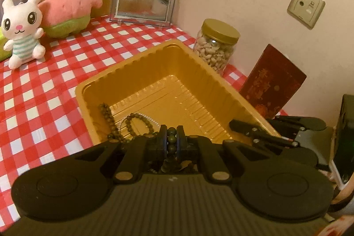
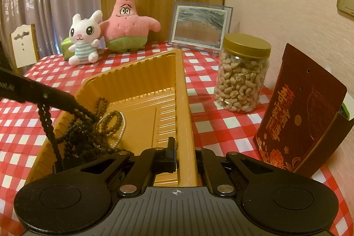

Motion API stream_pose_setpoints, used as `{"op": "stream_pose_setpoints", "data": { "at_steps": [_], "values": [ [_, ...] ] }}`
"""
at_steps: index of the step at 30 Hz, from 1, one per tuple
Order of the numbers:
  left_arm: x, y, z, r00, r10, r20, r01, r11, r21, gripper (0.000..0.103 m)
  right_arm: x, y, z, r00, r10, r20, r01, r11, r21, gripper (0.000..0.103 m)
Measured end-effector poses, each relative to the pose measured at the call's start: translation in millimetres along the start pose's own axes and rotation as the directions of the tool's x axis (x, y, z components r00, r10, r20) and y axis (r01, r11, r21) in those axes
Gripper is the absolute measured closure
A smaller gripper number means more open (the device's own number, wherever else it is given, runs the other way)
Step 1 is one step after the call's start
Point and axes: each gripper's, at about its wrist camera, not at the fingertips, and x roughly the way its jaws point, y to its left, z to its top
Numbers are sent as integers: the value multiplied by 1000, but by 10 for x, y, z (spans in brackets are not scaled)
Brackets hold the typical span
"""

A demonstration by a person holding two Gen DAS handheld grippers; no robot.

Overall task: Organize jewelry
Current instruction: 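Lift the bead strand with the left tool and carry it over the tray, then open the left tool to drop the bead strand into the tray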

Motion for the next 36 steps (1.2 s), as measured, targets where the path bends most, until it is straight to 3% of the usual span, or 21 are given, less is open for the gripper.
{"op": "stream_pose_setpoints", "data": {
  "at_steps": [5, 8, 10, 12, 14, 19, 21, 24, 26, 28, 33, 36],
  "values": [
    [-186, -124, 178, 995, -54, 85, 53, 999, 14, 96, -3, 3, 2, 1000, 0, 0, 0, 1000, -1, 100],
    [-349, -171, 280, 983, -89, 160, 87, 996, 21, 96, -1, -1, -3, 1000, 1, -1, -1, 1000, 0, 100],
    [-375, -187, 298, 982, -80, 168, 76, 997, 31, 96, 0, 1, -3, 1000, 1, -1, -1, 1000, 0, 100],
    [-286, -157, 249, 990, -46, 132, 41, 998, 38, 96, 2, -3, -3, 1000, 2, -2, -2, 1000, 2, 100],
    [-112, -76, 151, 999, -17, 45, 16, 1000, 9, 96, 1, -2, -5, 1000, 2, -1, -2, 1000, 1, 100],
    [213, 41, -98, 994, 68, -89, -68, 998, 0, 93, 5, -4, -12, 1000, 4, -4, -4, 1000, -1, 100],
    [236, 56, -117, 992, 70, -102, -71, 997, -4, 77, 7, -3, -14, 1000, 4, -5, -4, 1000, -2, 100],
    [214, 48, -87, 992, 90, -88, -90, 996, 8, 70, 16, -7, -16, 1000, 4, -9, -4, 1000, -1, 100],
    [196, 38, -62, 991, 99, -86, -98, 995, 9, 60, 18, -8, -18, 1000, 5, -10, -5, 1000, -1, 100],
    [174, 15, -37, 992, 103, -71, -102, 995, 13, 59, 21, -11, -20, 1000, 5, -10, -5, 1000, 1, 100],
    [125, -16, 8, 992, 118, -40, -117, 993, 25, 41, 25, -14, -25, 1000, 6, -12, -6, 1000, 5, 100],
    [36, -16, -7, 993, 120, -15, -120, 993, 23, 39, 24, -13, -28, 1000, 7, -12, -6, 1000, 5, 100]
  ]
}}
